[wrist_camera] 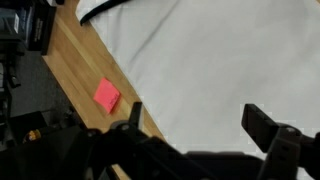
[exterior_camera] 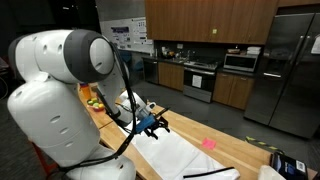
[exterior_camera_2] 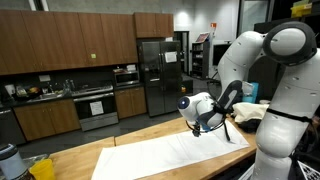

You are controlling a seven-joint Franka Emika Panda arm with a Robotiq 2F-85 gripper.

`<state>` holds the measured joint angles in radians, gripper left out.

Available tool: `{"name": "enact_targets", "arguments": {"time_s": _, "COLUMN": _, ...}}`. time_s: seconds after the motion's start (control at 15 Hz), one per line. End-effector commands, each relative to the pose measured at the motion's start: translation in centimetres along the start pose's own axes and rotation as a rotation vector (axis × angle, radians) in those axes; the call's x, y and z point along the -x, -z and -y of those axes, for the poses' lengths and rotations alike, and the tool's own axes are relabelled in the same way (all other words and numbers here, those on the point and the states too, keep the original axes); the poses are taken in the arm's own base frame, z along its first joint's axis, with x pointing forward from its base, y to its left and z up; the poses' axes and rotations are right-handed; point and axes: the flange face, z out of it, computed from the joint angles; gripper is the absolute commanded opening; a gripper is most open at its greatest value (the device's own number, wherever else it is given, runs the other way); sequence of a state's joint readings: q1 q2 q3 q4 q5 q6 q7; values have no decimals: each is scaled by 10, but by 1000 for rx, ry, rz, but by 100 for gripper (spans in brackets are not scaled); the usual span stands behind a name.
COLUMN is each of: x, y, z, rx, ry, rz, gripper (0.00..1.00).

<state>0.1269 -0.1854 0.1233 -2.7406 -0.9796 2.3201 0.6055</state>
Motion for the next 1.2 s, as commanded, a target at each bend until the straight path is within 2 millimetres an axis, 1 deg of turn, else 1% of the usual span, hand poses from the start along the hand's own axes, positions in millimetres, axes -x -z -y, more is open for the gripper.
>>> {"name": "enact_targets", "arguments": {"time_s": 0.0, "x": 4, "y": 2, "z": -1, "rx": 6, "ry": -6, "rz": 2, "gripper": 100}}
{"name": "enact_targets", "arguments": {"time_s": 0.27, "x": 7, "y": 4, "z": -2, "rx": 12, "ry": -13, "rz": -2, "gripper": 100}}
{"name": "enact_targets", "arguments": {"time_s": 0.33, "x": 1, "y": 8, "z": 5, "rx": 42, "ry": 34, "rz": -24, "gripper": 100}}
{"name": "enact_targets", "arguments": {"time_s": 0.4, "x": -3, "y": 12, "z": 11, "rx": 72, "ry": 100, "rz": -59, "gripper": 100}}
{"name": "enact_targets", "arguments": {"time_s": 0.53, "x": -7, "y": 17, "z": 22, "rx": 137, "ry": 202, "rz": -75, "gripper": 100}}
{"name": "enact_targets", "arguments": {"time_s": 0.6, "x": -10, "y": 19, "z": 24, "rx": 170, "ry": 245, "rz": -89, "gripper": 100}}
{"name": "enact_targets", "arguments": {"time_s": 0.73, "x": -10, "y": 22, "z": 26, "rx": 209, "ry": 345, "rz": -129, "gripper": 100}}
{"name": "enact_targets", "arguments": {"time_s": 1.0, "x": -17, "y": 28, "z": 14, "rx": 296, "ry": 533, "rz": -225, "gripper": 100}}
{"name": "enact_targets", "arguments": {"time_s": 1.13, "x": -23, "y": 31, "z": 4, "rx": 356, "ry": 618, "rz": -277, "gripper": 100}}
